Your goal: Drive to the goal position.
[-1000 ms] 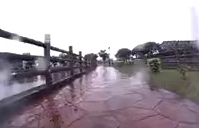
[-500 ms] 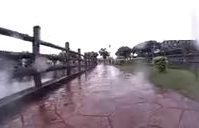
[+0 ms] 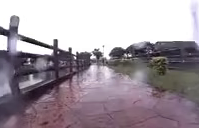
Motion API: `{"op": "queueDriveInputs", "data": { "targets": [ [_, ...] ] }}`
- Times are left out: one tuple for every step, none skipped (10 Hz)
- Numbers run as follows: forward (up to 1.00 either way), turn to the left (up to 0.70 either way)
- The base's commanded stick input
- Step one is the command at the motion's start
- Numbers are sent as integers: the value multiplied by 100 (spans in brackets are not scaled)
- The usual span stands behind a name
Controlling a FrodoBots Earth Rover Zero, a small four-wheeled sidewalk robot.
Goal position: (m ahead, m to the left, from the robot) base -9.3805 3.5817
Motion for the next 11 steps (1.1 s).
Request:
{"op": "queueDriveInputs", "data": {
  "targets": [
    [100,0],
    [100,0],
    [100,0],
    [100,0],
    [100,0],
    [100,0],
    [100,0],
    [100,0],
    [100,0],
    [100,-3],
    [100,-6]
  ]
}}
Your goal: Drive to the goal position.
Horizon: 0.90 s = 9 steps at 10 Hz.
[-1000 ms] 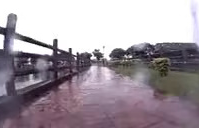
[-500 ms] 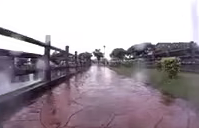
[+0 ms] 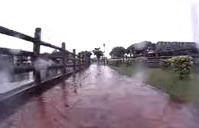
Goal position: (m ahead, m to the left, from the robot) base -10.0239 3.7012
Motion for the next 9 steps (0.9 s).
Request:
{"op": "queueDriveInputs", "data": {
  "targets": [
    [100,-6],
    [100,0],
    [100,0],
    [100,0],
    [100,0],
    [100,0],
    [100,0],
    [100,0],
    [100,0]
  ]
}}
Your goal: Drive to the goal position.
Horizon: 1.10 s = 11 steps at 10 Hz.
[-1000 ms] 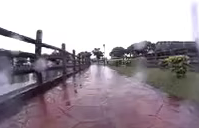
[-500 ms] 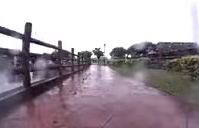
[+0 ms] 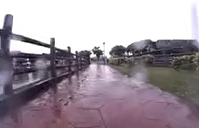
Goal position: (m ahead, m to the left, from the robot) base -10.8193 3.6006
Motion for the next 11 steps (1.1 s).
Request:
{"op": "queueDriveInputs", "data": {
  "targets": [
    [100,0],
    [100,0],
    [100,0],
    [100,0],
    [100,0],
    [100,0],
    [100,0],
    [100,0],
    [100,0],
    [100,0],
    [100,0]
  ]
}}
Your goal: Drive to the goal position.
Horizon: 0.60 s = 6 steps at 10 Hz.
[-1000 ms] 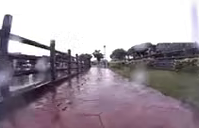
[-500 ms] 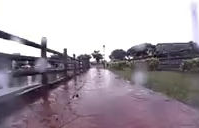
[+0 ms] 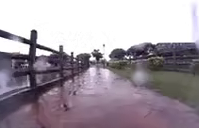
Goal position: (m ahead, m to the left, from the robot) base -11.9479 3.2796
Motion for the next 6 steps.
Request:
{"op": "queueDriveInputs", "data": {
  "targets": [
    [100,0],
    [100,0],
    [100,0],
    [100,0],
    [100,0],
    [100,0]
  ]
}}
